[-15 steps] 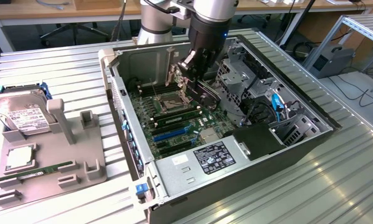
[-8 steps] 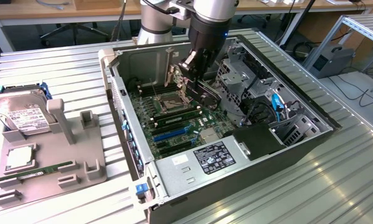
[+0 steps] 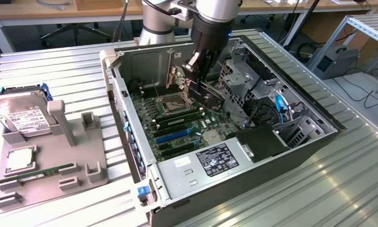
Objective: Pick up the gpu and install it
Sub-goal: 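Insert the gpu into the slot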
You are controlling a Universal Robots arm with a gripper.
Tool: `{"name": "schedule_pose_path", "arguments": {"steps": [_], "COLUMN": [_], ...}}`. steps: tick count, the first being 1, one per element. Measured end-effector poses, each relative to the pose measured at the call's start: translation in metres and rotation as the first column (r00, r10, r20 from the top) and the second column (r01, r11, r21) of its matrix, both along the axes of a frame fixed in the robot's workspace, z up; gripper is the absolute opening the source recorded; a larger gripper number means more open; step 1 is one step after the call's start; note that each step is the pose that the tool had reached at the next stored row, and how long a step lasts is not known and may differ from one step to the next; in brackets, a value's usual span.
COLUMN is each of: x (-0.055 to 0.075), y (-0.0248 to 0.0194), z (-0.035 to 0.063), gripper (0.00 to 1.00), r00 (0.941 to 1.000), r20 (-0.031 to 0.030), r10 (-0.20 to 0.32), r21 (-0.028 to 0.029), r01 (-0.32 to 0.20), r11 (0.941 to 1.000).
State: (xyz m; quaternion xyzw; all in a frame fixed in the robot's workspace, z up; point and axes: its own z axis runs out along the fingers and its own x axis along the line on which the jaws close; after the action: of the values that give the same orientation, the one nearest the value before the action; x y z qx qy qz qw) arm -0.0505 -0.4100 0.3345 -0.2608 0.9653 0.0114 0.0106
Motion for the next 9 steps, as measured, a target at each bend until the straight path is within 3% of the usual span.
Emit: {"name": "schedule_pose_path", "arguments": {"steps": [9], "x": [-0.0001], "y": [0.0000], "z": [-0.0001], "gripper": [0.27], "r00": [0.9990], "r20": [0.0000], "r10": [0.045], "r21": [-0.0003], "r01": [-0.045], "r11": [0.9990]}}
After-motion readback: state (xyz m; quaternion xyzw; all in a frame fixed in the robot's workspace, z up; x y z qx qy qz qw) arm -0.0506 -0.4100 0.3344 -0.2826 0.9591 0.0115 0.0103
